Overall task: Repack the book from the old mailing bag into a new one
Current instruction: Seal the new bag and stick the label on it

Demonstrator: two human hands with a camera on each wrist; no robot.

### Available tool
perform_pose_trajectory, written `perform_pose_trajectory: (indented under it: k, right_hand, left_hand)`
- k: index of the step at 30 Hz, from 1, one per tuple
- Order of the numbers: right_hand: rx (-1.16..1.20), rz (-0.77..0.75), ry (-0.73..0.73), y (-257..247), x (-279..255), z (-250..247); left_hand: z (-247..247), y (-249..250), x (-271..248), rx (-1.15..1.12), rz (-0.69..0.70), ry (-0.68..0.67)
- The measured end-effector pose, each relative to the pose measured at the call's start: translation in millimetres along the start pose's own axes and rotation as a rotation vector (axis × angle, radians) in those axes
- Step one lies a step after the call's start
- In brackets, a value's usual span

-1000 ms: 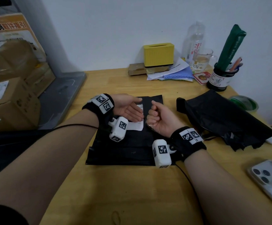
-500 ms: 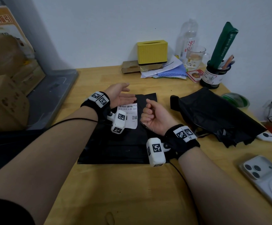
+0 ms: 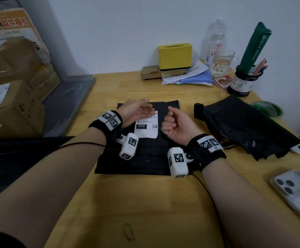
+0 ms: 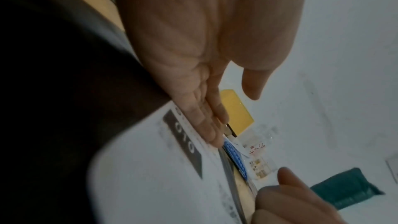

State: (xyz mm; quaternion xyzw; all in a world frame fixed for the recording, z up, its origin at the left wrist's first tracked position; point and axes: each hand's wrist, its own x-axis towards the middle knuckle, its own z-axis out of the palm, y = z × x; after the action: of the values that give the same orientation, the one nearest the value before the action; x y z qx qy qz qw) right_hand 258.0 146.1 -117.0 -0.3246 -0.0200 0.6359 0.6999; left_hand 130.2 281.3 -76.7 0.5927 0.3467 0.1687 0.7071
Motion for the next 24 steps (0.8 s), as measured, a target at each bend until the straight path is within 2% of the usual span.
perform_pose_trajectory:
  k: [4,10,17,24]
  right_hand:
    - [-0.010,-0.005,0.005,-0.2,-0.6,0.7]
    - [-0.015,-0.003,0.000,-0.8,1.5,-0.4]
    - [-0.032,-0.002,0.007,-0.8,1.7,0.4]
    - [-0.035,0.004,0.006,-0.5,-0.2,0.3]
  left_hand:
    - [-4.5,-2.6,-4.5,0.075,0.006,-0.012]
    - [-6.4,-5.1,-24.1,0.188,-0.055,-0.070]
    - [-5.2,-0.5,-50.6,0.297,-0.210,-0.111]
    - [-2.9,3.1,-60.4,0.485,-0.356,-0.067]
